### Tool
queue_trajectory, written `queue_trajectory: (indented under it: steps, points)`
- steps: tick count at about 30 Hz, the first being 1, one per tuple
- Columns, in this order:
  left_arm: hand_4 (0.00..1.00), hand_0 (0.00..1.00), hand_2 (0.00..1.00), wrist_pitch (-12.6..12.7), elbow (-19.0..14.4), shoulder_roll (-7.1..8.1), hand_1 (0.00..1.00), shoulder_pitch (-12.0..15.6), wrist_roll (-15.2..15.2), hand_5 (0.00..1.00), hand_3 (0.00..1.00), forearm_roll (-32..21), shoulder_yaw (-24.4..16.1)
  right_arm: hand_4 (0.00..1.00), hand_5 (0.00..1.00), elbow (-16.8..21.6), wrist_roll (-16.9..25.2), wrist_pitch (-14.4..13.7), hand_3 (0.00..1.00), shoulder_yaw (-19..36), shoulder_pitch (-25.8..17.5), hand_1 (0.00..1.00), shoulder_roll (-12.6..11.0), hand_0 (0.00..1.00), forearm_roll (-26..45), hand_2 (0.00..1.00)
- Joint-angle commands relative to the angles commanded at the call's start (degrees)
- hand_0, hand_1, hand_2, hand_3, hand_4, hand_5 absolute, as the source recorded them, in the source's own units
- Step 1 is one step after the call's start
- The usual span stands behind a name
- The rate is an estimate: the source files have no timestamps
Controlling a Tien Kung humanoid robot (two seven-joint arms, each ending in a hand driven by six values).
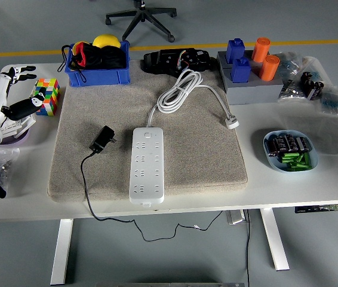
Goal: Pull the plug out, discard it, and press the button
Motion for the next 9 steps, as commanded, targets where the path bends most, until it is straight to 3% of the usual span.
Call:
queue_trajectory:
  steps: [9]
  points:
    - [0.638,0.861,0.721,0.03,-0.06,-0.15,0.82,-0.15,0.09,0.087,0.736,0.05,-0.05,0.659,0.472,0.0,0.23,0.26,0.612,-0.98,-0.06,0.694,-0.38,0.744,0.73,0.651]
